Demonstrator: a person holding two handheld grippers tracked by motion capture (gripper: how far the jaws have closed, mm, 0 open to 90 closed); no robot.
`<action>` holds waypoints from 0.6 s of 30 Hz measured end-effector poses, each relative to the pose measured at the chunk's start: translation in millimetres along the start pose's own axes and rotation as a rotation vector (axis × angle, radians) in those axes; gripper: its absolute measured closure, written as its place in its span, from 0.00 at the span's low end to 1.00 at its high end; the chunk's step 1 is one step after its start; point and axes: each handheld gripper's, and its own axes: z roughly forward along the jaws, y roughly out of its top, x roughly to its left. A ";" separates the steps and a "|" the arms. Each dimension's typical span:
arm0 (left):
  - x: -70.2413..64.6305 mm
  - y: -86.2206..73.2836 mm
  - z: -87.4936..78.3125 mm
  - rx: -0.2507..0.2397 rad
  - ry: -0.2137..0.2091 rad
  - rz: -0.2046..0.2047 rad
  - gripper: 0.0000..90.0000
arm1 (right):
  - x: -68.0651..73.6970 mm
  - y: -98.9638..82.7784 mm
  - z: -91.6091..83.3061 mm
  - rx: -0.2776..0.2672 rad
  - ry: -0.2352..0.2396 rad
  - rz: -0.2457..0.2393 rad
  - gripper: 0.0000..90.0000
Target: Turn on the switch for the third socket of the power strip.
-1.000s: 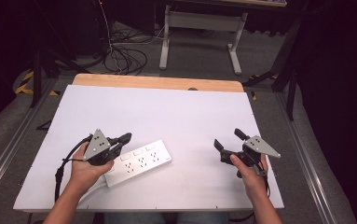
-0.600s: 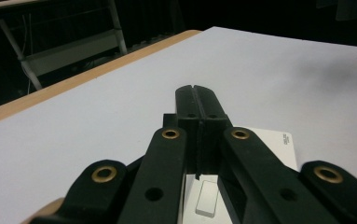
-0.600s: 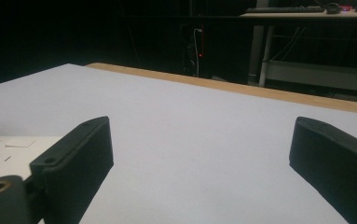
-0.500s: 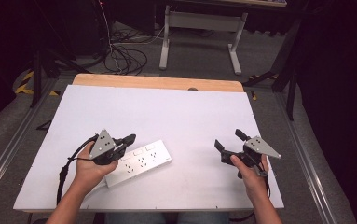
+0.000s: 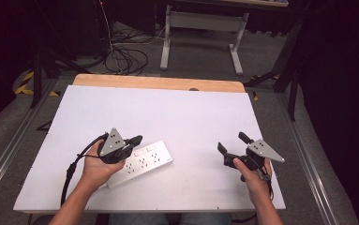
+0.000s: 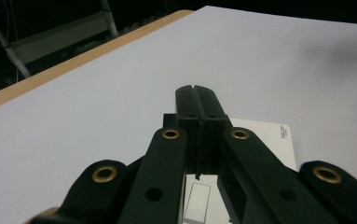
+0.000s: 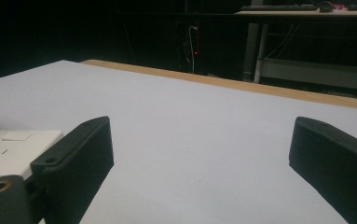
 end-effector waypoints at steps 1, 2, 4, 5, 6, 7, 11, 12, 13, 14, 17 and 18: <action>-0.7 0.5 1.2 0.000 -0.001 -0.002 1.00 | 0.0 -0.3 -0.5 0.000 -0.002 -0.002 0.08; -1.3 1.0 2.2 0.004 -0.007 -0.004 1.00 | 0.3 -0.7 -0.8 0.001 -0.001 -0.001 0.08; -3.5 2.0 3.8 0.021 -0.011 -0.002 1.00 | 1.0 -0.9 -1.1 0.001 -0.001 0.002 0.08; -5.0 2.2 4.9 0.029 -0.011 -0.002 1.00 | 1.1 -0.9 -1.0 0.001 0.000 0.002 0.08; -6.5 2.2 6.0 0.035 -0.011 0.000 1.00 | 1.2 -0.8 -0.9 0.002 0.001 0.000 0.08; -7.5 2.2 7.6 0.042 -0.014 0.007 1.00 | 1.4 -0.6 -0.7 0.002 0.002 -0.001 0.08; -9.3 2.3 11.6 0.078 -0.002 0.011 1.00 | 2.2 -0.5 0.6 0.002 0.007 -0.005 0.08; -9.6 2.0 12.6 0.088 0.000 0.004 1.00 | 2.3 -0.3 0.9 0.002 0.008 -0.006 0.08; -8.7 2.1 13.7 0.102 0.000 0.005 1.00 | 2.7 0.0 1.2 0.001 0.010 -0.006 0.08; -8.4 1.9 15.3 0.116 0.007 0.007 1.00 | 3.2 0.3 1.5 -0.001 0.014 -0.004 0.08; -8.5 1.9 19.7 0.151 0.002 0.000 1.00 | 3.7 0.8 2.2 -0.001 0.018 -0.011 0.08; -8.9 2.0 20.9 0.163 -0.002 0.001 1.00 | 3.8 0.9 2.4 0.001 0.019 -0.013 0.08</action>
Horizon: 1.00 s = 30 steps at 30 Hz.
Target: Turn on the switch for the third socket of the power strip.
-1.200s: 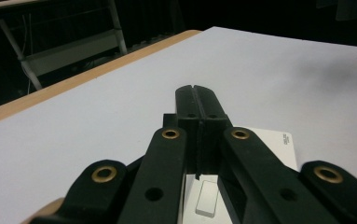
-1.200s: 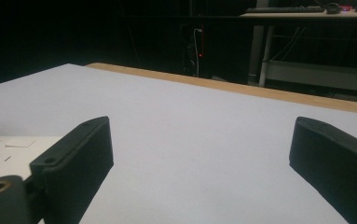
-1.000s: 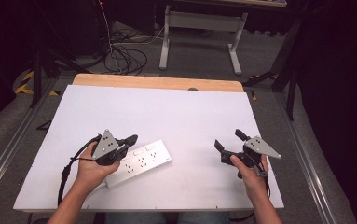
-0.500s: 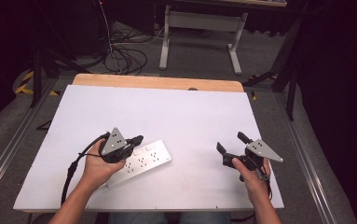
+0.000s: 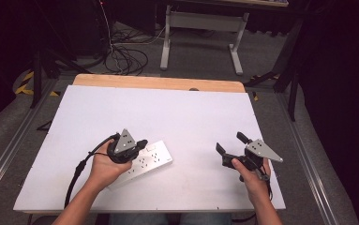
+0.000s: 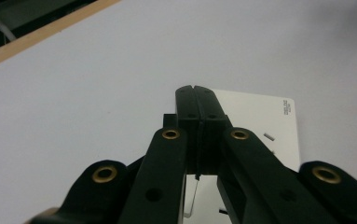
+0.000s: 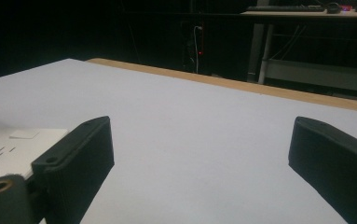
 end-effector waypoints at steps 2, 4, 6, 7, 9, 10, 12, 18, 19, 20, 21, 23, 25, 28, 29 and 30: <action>0.1 0.3 1.1 0.010 -0.001 0.004 1.00 | 0.0 0.0 0.2 0.000 0.000 0.005 0.08; 0.8 0.0 2.2 0.020 -0.001 -0.008 1.00 | -0.8 -0.4 0.6 0.000 -0.001 0.003 0.08; 0.9 1.2 6.8 0.035 0.000 -0.018 1.00 | -1.0 -0.6 1.2 0.003 -0.002 0.004 0.08; 0.6 3.1 9.2 0.037 0.005 -0.018 1.00 | -0.4 -0.2 1.3 -0.001 -0.003 0.006 0.08; -1.3 6.4 12.9 0.040 -0.005 -0.012 1.00 | 0.5 0.1 0.7 -0.001 0.000 0.007 0.08; -1.5 7.1 14.6 0.045 -0.006 -0.011 1.00 | 0.5 0.1 0.7 -0.001 0.000 0.007 0.08; -2.0 6.2 17.3 0.067 -0.011 -0.012 1.00 | 0.0 -0.2 0.6 0.003 -0.002 0.004 0.08; -3.0 5.1 22.5 0.100 -0.011 0.002 1.00 | -0.6 -0.6 0.6 0.005 -0.001 -0.002 0.08; -2.8 4.9 23.4 0.109 -0.010 0.006 1.00 | -0.5 -0.7 0.4 0.006 0.000 -0.006 0.08; -2.8 4.7 24.4 0.116 -0.012 0.009 1.00 | -0.1 -0.6 0.4 0.006 -0.001 -0.007 0.08; -3.0 4.7 25.2 0.121 -0.013 0.008 1.00 | 0.5 -0.6 0.4 0.004 -0.001 -0.006 0.08; -2.7 5.2 26.2 0.125 -0.015 0.004 1.00 | 1.4 -0.6 0.1 0.005 0.000 -0.009 0.08; -2.8 5.8 27.4 0.129 -0.017 0.007 1.00 | 2.2 -0.8 -0.3 0.007 -0.003 -0.008 0.08; -2.8 6.0 29.5 0.139 -0.015 0.017 1.00 | 2.4 -1.1 -1.4 0.007 -0.004 -0.008 0.08; -3.4 5.6 30.4 0.142 -0.024 0.010 1.00 | 2.2 -1.2 -1.8 0.007 -0.005 -0.007 0.08; -3.1 5.6 30.8 0.146 -0.017 0.018 1.00 | 2.1 -1.2 -2.2 0.006 -0.006 -0.006 0.08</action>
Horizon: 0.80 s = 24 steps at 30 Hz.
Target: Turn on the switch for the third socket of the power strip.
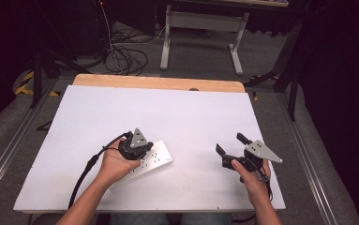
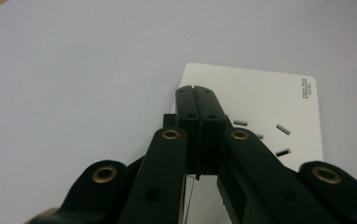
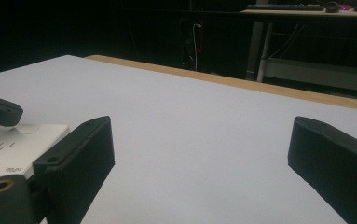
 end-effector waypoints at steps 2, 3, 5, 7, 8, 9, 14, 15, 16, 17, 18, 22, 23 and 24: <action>0.0 -0.4 0.9 0.010 0.000 -0.002 1.00 | -0.6 0.0 -0.5 0.002 -0.004 -0.005 0.08; -0.1 -0.7 1.3 0.017 0.005 0.003 1.00 | -0.5 -0.1 -0.5 0.001 -0.003 -0.005 0.08; -0.7 -1.2 2.6 0.026 0.003 0.007 1.00 | -0.5 0.0 -0.8 0.002 -0.005 -0.007 0.08; -1.2 -1.1 3.4 0.027 0.001 0.008 1.00 | 0.0 0.1 -1.1 0.001 -0.003 -0.004 0.08; -1.2 -1.1 3.4 0.027 0.002 0.009 1.00 | 0.1 0.1 -1.4 0.000 -0.003 -0.004 0.08; -1.0 -1.1 3.4 0.028 0.002 0.009 1.00 | 0.2 0.1 -1.5 -0.002 -0.002 -0.002 0.08; 0.0 -1.4 3.6 0.029 -0.003 0.001 1.00 | 0.1 -0.1 -2.0 0.000 -0.003 -0.004 0.08; 0.3 -1.5 3.7 0.027 -0.006 -0.001 1.00 | 0.2 -0.1 -2.0 0.000 -0.003 -0.004 0.08; 0.3 -1.6 3.8 0.027 -0.007 -0.002 1.00 | 0.2 -0.1 -1.9 0.000 -0.004 -0.003 0.08; 0.4 -1.6 3.8 0.027 -0.008 -0.003 1.00 | 0.2 -0.1 -1.7 0.000 -0.005 -0.004 0.08; 0.3 -1.6 3.8 0.027 -0.007 -0.003 1.00 | 0.5 -0.1 -1.6 0.001 -0.004 -0.002 0.08; -0.3 -1.4 4.2 0.026 -0.005 -0.001 1.00 | 0.6 -0.1 -1.7 -0.001 -0.004 -0.001 0.08; -0.5 -1.4 4.3 0.025 -0.005 -0.001 1.00 | 0.4 -0.2 -1.8 0.000 -0.005 -0.001 0.08; -0.6 -1.4 4.4 0.025 -0.007 -0.002 1.00 | 0.4 -0.2 -1.9 0.002 -0.005 0.000 0.08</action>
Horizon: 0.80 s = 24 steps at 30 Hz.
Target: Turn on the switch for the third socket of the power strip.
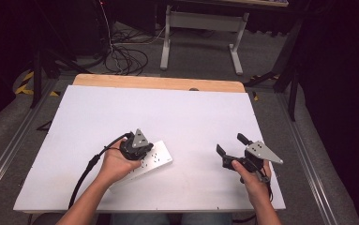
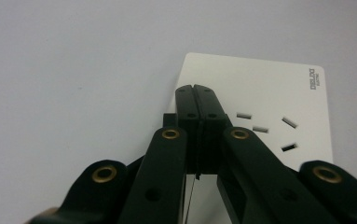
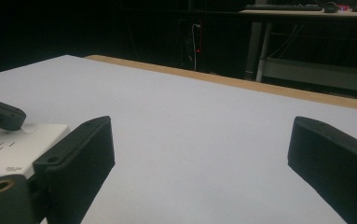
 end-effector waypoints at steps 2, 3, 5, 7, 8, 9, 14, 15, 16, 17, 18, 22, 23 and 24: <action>0.0 0.1 0.2 0.000 0.001 0.003 1.00 | -0.4 0.2 -0.1 0.000 0.001 -0.004 0.08; -0.4 0.1 0.3 -0.002 0.002 0.003 1.00 | -0.4 0.3 -0.1 -0.001 0.001 -0.005 0.08; -0.2 0.1 0.2 -0.001 0.003 0.004 1.00 | -0.3 0.2 0.0 -0.001 0.002 -0.005 0.08; -0.4 0.0 0.5 -0.002 -0.003 -0.004 1.00 | -0.1 0.0 0.2 -0.001 0.001 -0.003 0.08; -0.2 0.1 0.4 -0.001 0.000 0.001 1.00 | -0.1 -0.1 0.4 -0.002 0.001 -0.003 0.08; -0.4 0.0 0.3 -0.001 0.000 0.001 1.00 | 0.0 0.0 0.3 -0.002 0.001 -0.002 0.08; -0.2 0.2 -0.5 0.003 0.001 -0.004 1.00 | 0.4 0.0 0.5 -0.001 0.000 0.000 0.08; -0.1 0.1 -0.8 0.006 0.000 -0.005 1.00 | 0.4 0.0 0.7 -0.001 0.000 -0.001 0.08; -0.2 0.1 -1.1 0.007 0.000 -0.006 1.00 | 0.5 0.0 0.8 -0.001 0.000 -0.001 0.08; -0.4 0.2 -1.1 0.009 0.000 -0.004 1.00 | 0.6 0.1 0.9 -0.001 0.001 -0.002 0.08; -0.7 0.2 -1.1 0.016 0.001 -0.005 1.00 | 0.6 0.3 1.4 -0.003 0.003 -0.002 0.08; 0.4 -1.1 -2.8 0.029 0.013 -0.011 1.00 | 0.4 0.5 2.3 -0.001 0.006 -0.004 0.09; -0.4 -1.2 -2.9 0.030 0.015 -0.006 1.00 | 0.4 0.6 2.9 -0.001 0.007 -0.006 0.08; -0.9 -1.3 -2.8 0.029 0.019 -0.003 1.00 | 0.6 0.7 3.5 -0.002 0.009 -0.007 0.08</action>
